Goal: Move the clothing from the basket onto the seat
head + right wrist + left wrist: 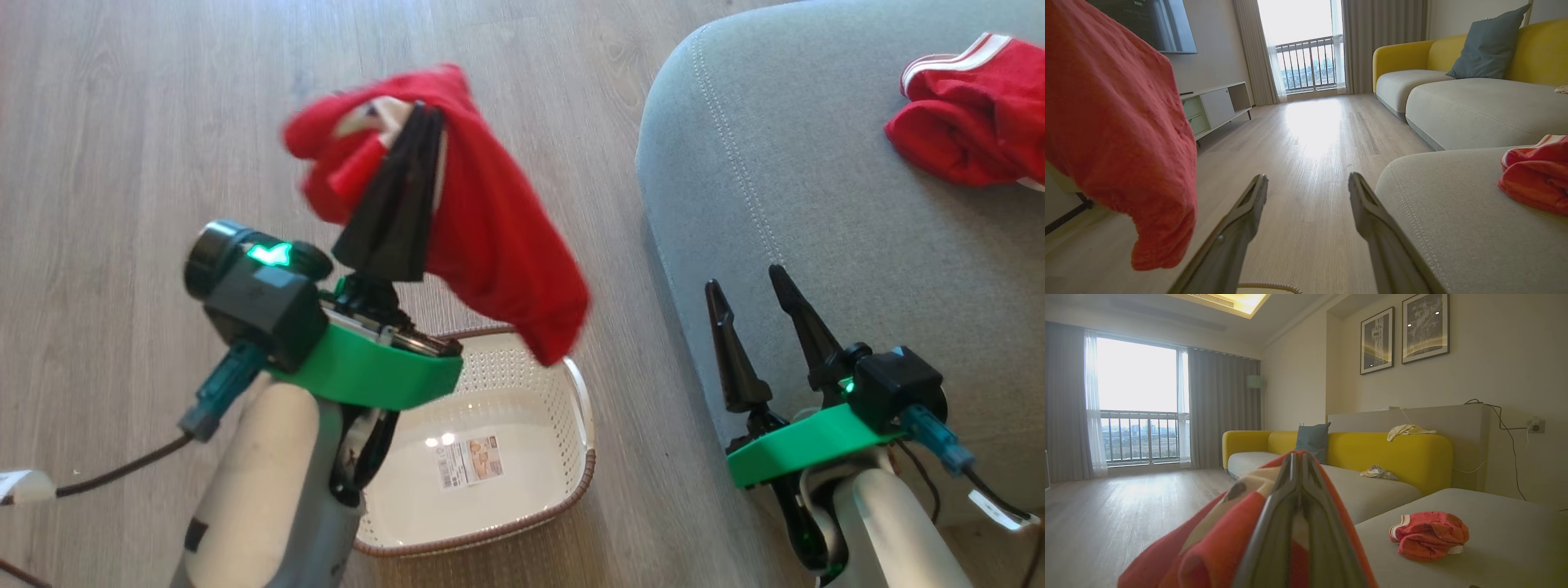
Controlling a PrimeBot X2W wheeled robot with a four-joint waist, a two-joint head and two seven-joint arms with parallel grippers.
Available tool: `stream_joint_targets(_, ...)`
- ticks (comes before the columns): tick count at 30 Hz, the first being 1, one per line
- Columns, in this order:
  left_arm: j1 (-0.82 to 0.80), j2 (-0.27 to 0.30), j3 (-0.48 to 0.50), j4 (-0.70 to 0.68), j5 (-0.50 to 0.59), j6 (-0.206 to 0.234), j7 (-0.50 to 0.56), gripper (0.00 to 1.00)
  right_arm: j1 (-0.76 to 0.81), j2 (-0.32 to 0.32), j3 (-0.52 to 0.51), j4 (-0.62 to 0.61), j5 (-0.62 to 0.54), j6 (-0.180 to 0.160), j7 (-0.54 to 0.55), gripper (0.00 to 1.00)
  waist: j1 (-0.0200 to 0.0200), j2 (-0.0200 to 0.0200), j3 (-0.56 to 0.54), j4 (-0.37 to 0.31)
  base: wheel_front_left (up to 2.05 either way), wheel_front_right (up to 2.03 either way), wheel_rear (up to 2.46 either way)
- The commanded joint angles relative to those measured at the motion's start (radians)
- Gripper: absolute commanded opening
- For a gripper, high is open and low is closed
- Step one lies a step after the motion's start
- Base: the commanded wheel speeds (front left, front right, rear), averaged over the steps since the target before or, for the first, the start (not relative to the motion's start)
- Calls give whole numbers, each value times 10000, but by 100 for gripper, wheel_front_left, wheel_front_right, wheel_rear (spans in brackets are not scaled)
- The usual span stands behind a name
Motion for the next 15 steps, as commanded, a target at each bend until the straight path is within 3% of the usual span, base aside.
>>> stream_joint_targets(1, -281, 103, 215, -267, -64, -82, -49, 0, -207, -34, 280, -375, 65, -2, -63, 100, 0, 0, -5, 1, 0, 0, 0)
stream_joint_targets(8, -157, 103, -20, 40, -383, -136, -49, 0, -177, -191, 793, -695, 374, -2, -63, 100, 0, 0, -37, -31, 0, 0, 0)
stream_joint_targets(15, -124, 103, -101, 271, -379, -132, -49, 0, -192, -758, 1894, -1071, 1088, -2, -63, 100, 0, 0, -55, -108, 0, 0, 0)
